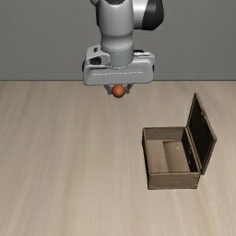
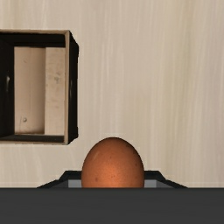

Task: Pick up the egg and place it in the box

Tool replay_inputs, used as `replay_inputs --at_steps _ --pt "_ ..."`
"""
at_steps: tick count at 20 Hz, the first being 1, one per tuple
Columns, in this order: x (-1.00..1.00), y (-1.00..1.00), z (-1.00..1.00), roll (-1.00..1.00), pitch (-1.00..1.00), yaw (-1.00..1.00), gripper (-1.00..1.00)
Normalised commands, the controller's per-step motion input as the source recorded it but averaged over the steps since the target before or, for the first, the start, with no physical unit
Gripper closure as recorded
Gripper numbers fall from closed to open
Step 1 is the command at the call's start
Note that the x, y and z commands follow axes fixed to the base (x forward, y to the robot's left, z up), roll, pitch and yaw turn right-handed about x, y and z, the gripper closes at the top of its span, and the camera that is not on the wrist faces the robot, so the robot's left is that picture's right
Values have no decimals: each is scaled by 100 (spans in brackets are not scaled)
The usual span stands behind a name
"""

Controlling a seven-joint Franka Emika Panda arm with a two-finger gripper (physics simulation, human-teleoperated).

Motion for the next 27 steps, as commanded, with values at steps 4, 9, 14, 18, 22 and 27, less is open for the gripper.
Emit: replay_inputs --at_steps 4,9,14,18,22,27 --pt "0 100 0 0 0 0 100" --pt "0 100 0 0 0 0 100" --pt "60 40 0 0 0 0 100" --pt "100 0 0 0 0 0 100" --pt "0 0 0 0 0 0 -100" --pt "0 0 0 0 0 0 -100"
